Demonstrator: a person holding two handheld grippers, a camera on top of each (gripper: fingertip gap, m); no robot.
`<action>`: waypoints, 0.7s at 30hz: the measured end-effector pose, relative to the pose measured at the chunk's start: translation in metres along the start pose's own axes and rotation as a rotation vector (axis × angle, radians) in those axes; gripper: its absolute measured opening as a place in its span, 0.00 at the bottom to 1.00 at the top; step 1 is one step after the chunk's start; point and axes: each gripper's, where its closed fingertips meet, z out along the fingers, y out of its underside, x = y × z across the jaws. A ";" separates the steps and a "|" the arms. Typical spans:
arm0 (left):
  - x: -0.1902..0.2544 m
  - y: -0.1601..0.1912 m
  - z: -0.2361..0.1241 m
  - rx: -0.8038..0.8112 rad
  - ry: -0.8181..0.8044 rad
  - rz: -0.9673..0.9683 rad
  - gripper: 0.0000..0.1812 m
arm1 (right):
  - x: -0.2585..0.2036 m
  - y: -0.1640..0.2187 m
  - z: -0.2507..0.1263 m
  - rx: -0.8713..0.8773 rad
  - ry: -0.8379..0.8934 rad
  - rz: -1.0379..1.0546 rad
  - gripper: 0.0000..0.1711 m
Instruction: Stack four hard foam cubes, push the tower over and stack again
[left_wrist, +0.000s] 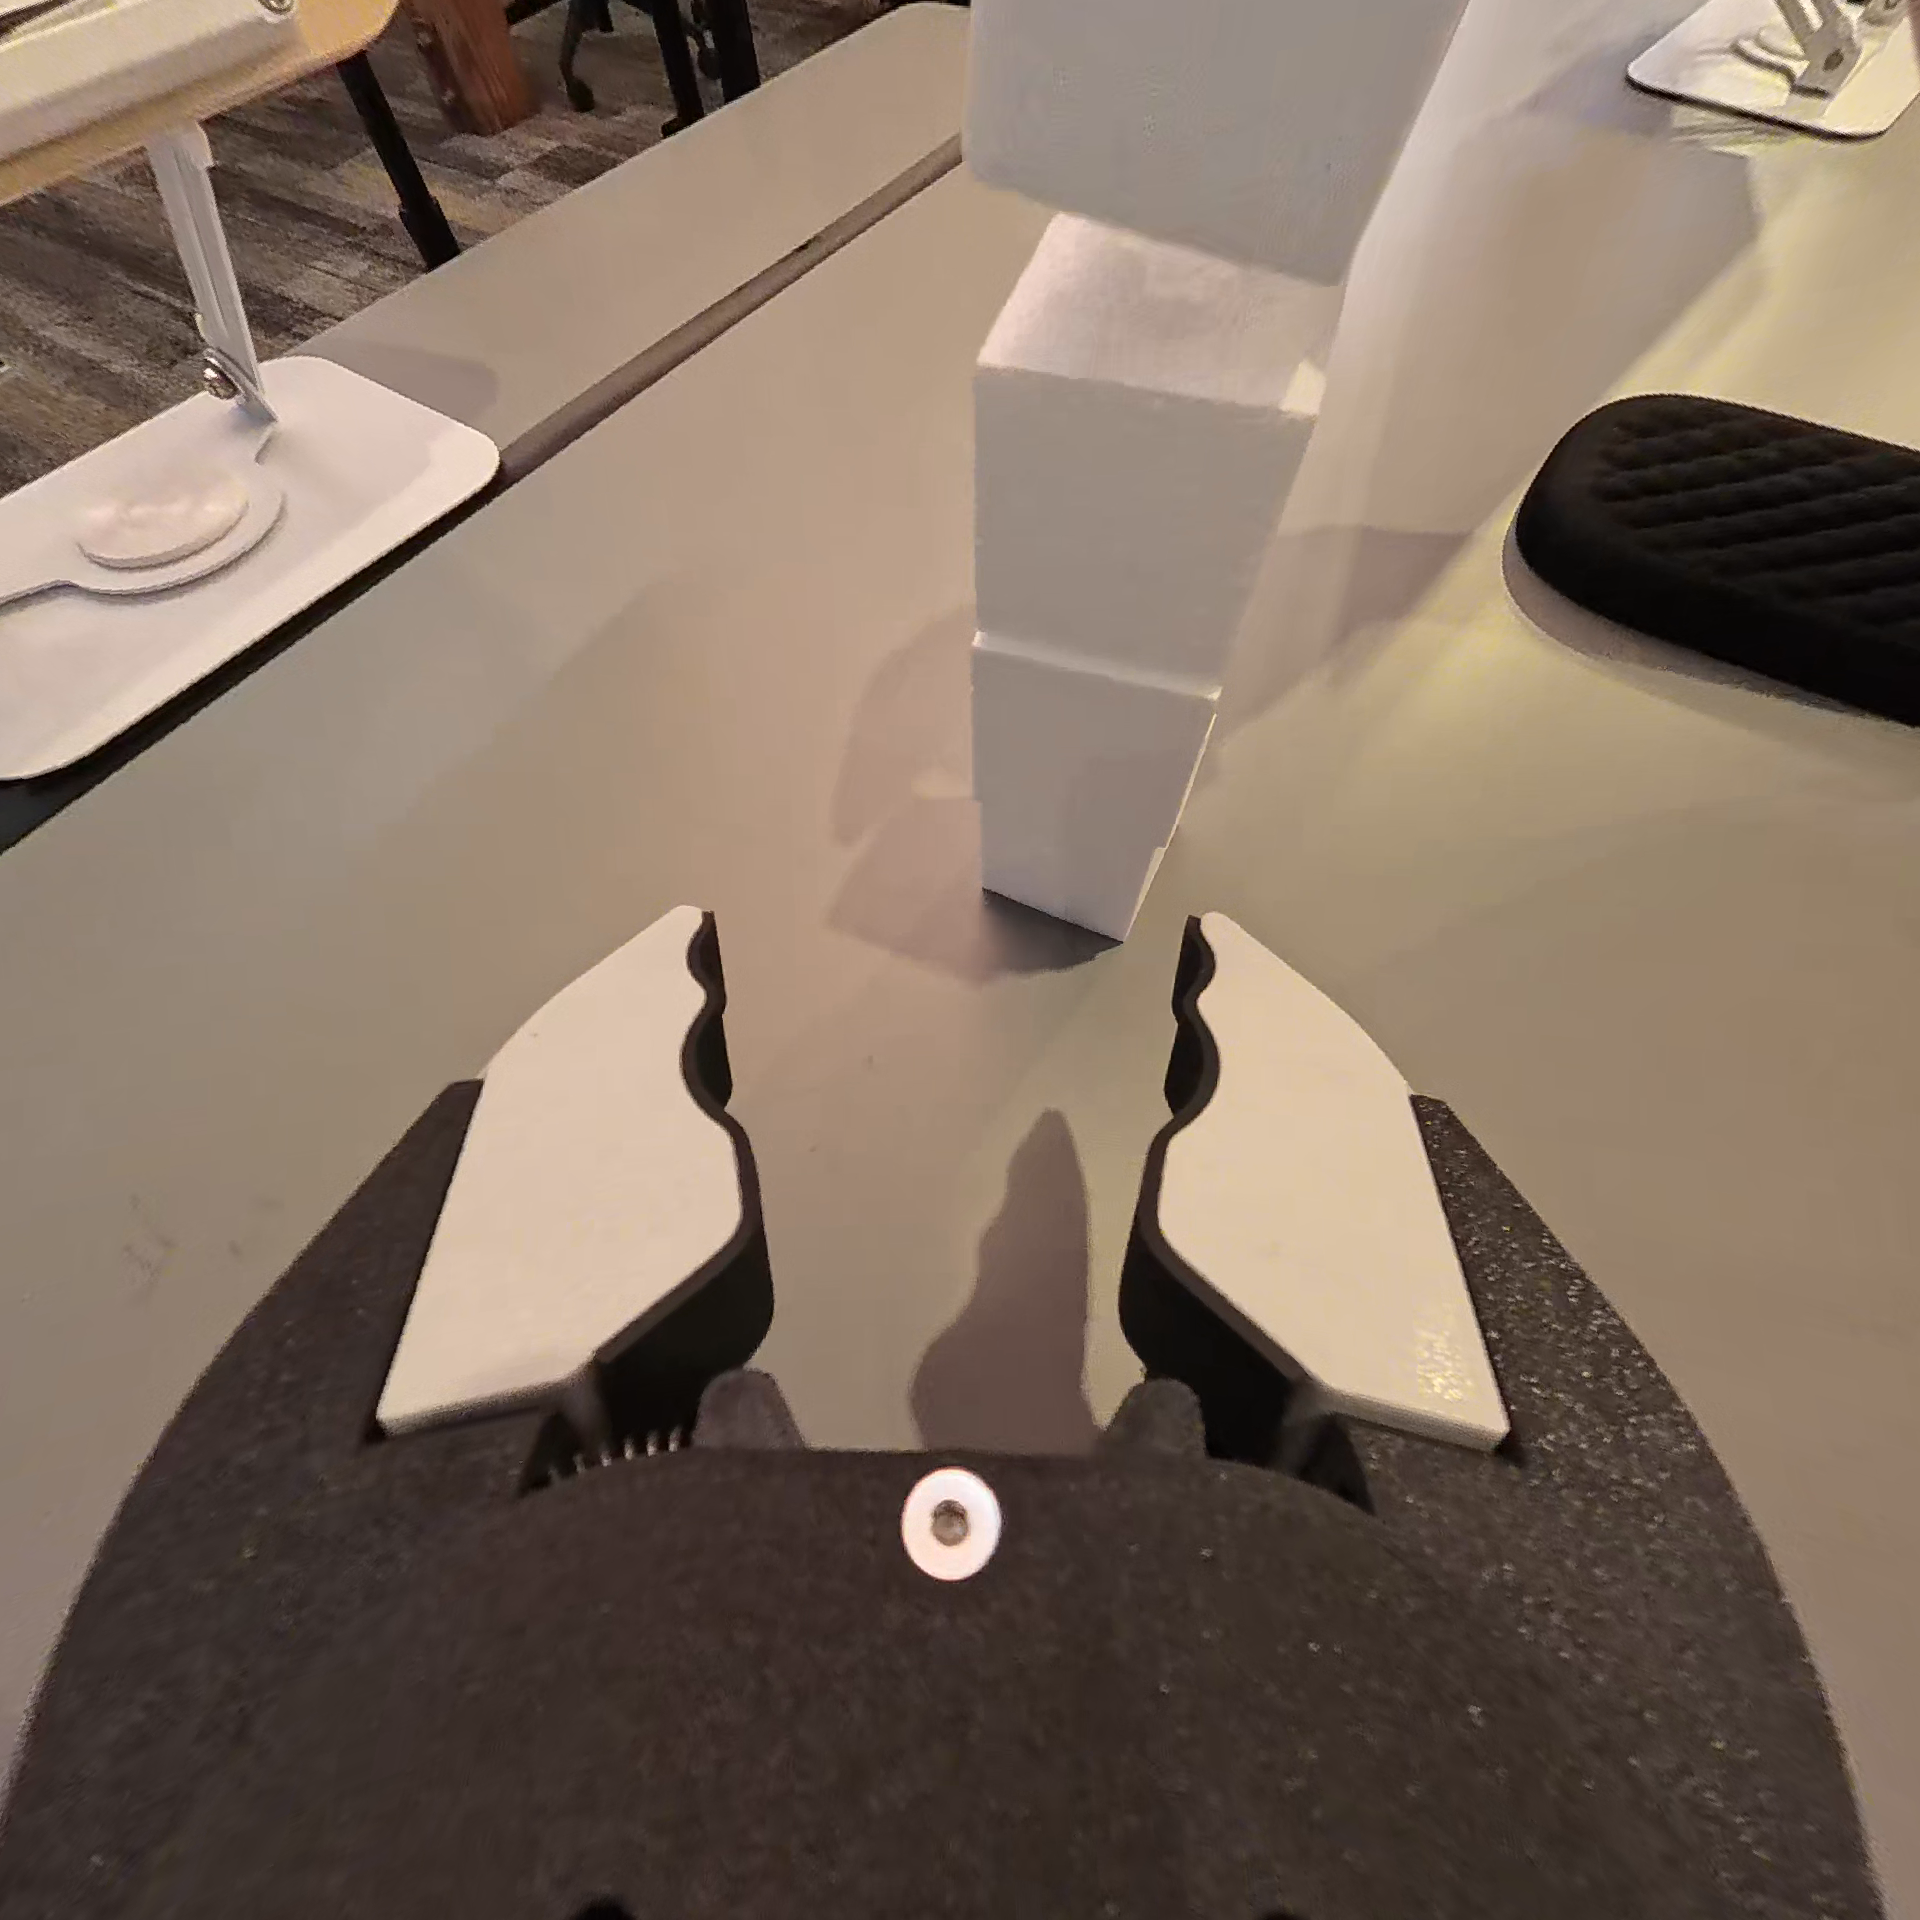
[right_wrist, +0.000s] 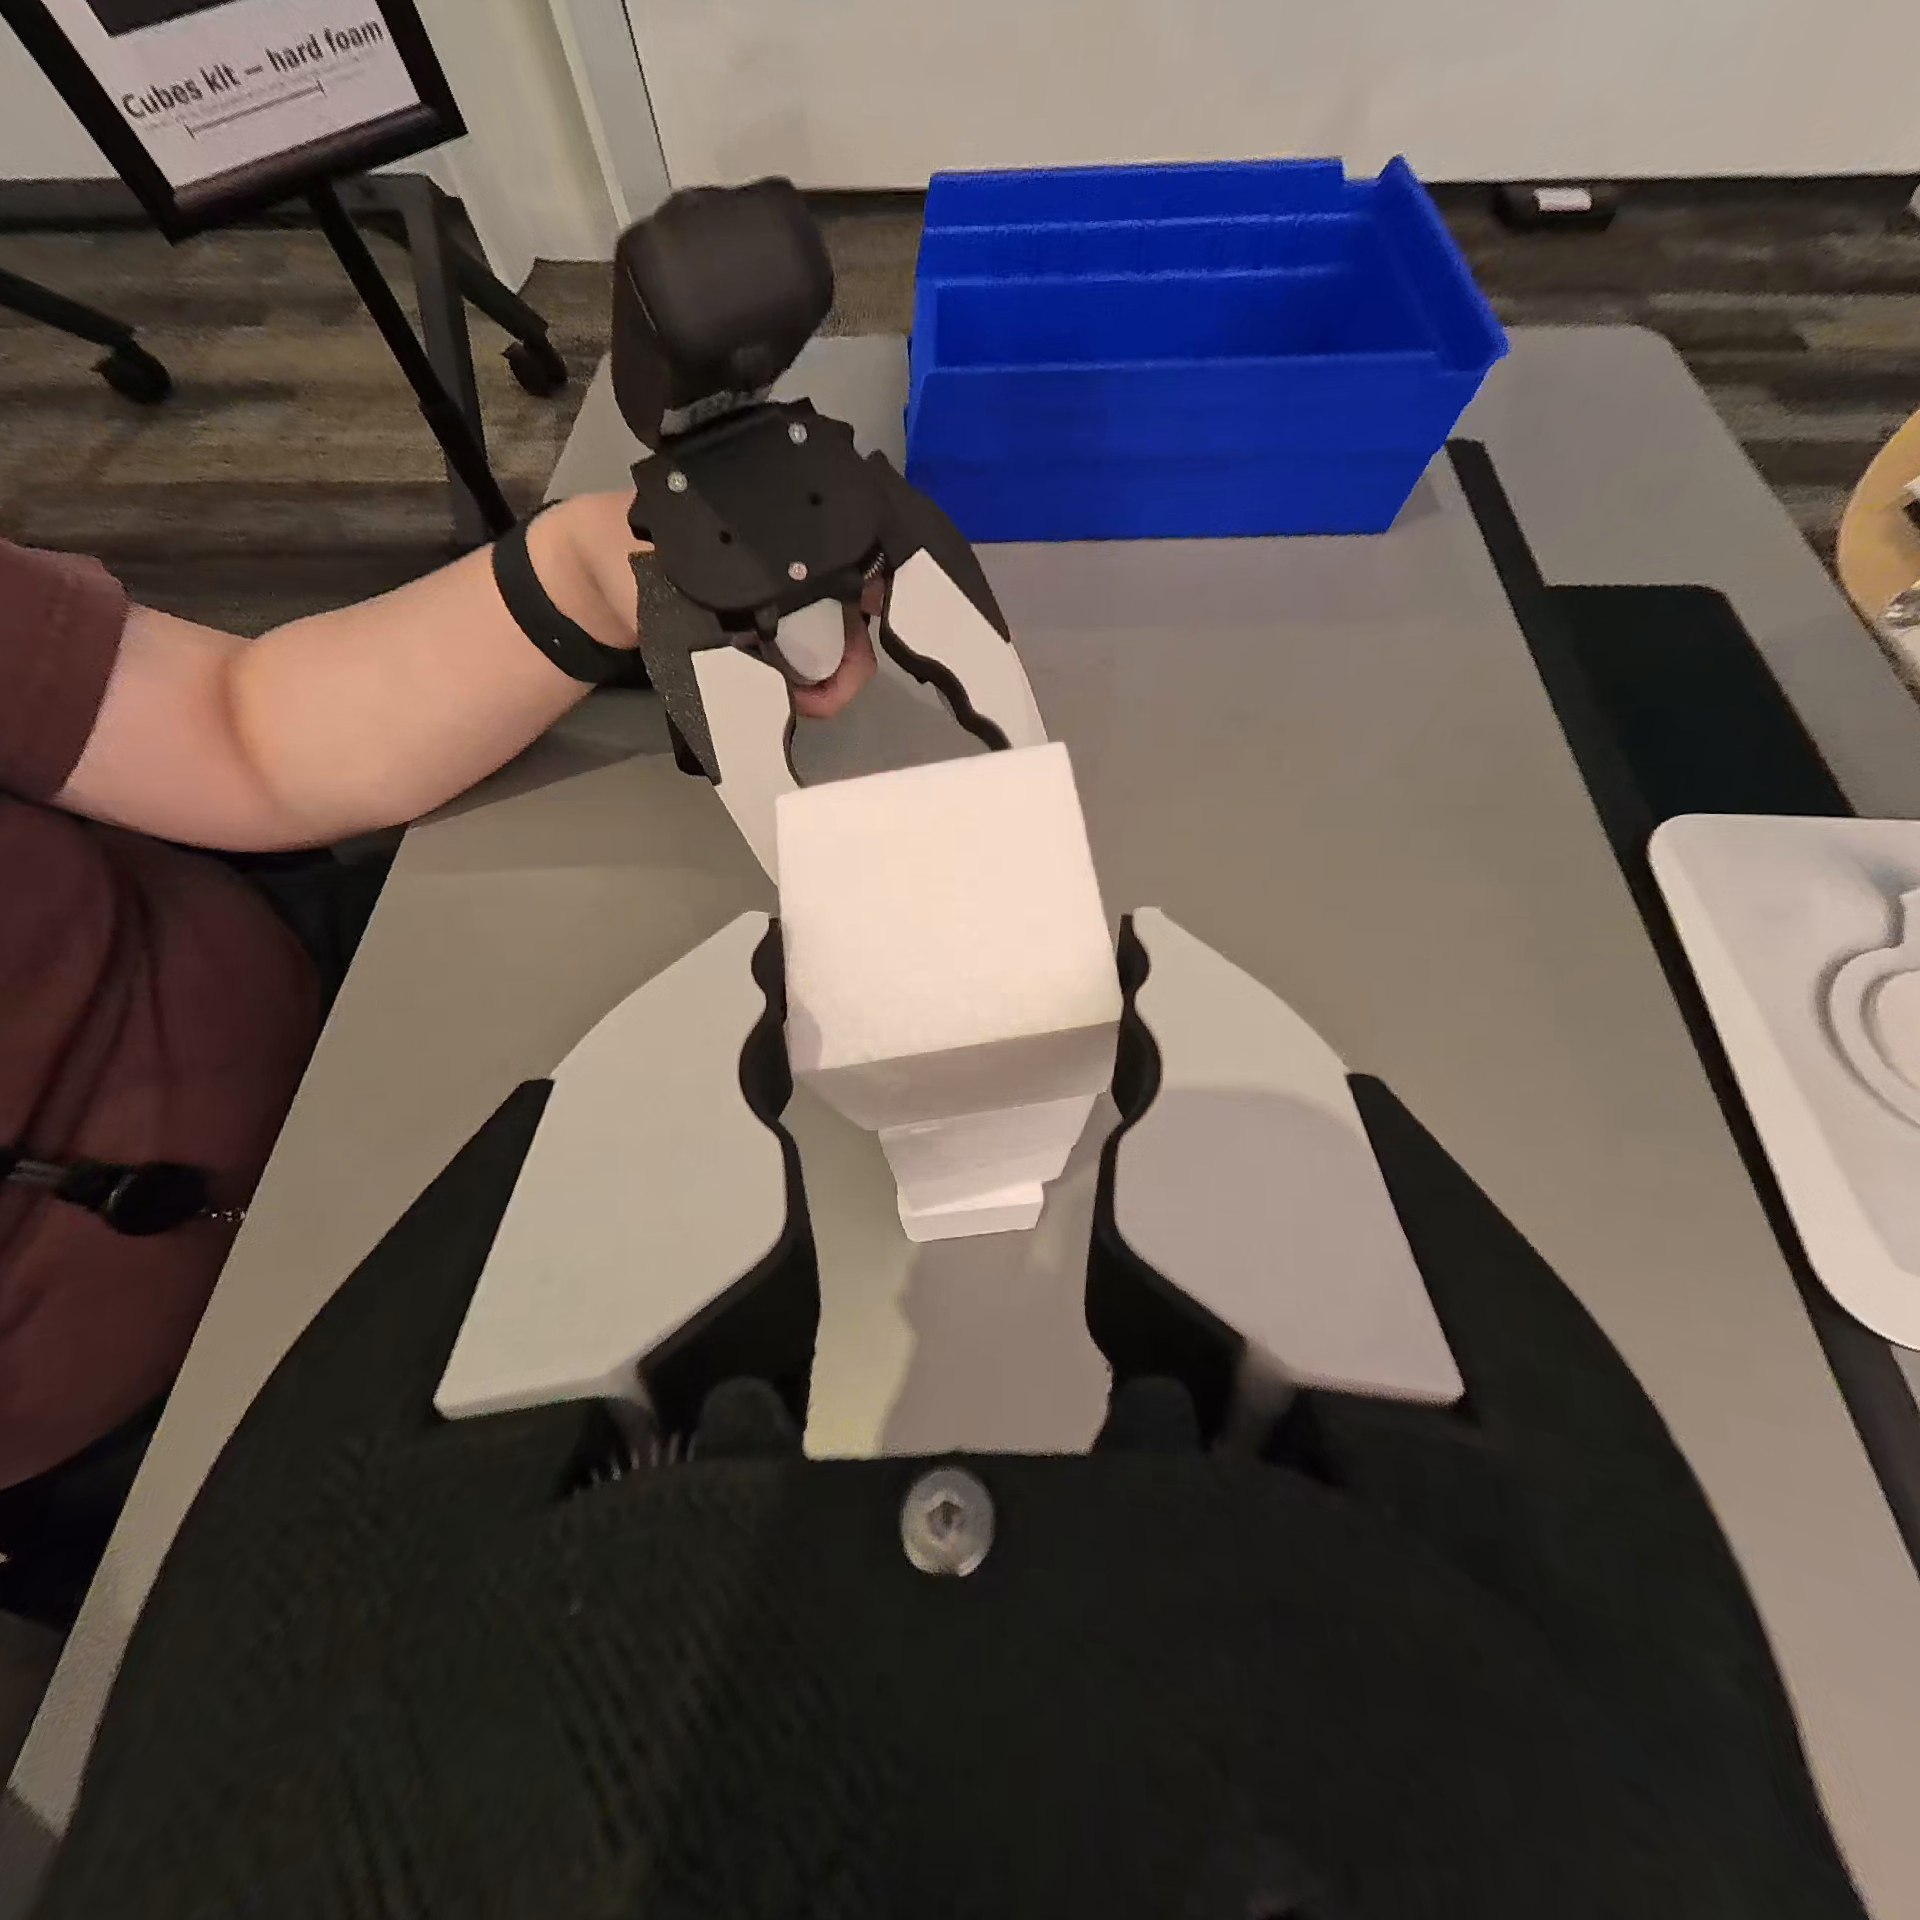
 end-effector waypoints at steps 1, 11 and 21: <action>-0.001 0.001 0.000 -0.005 -0.002 -0.002 0.46 | 0.000 0.003 0.003 -0.013 -0.002 0.004 0.36; -0.005 -0.013 -0.013 0.082 -0.009 -0.037 0.45 | -0.004 -0.027 -0.034 0.108 0.052 -0.099 0.49; -0.014 0.014 -0.011 0.002 0.080 -0.188 0.00 | 0.069 0.072 -0.177 0.248 0.449 0.172 0.09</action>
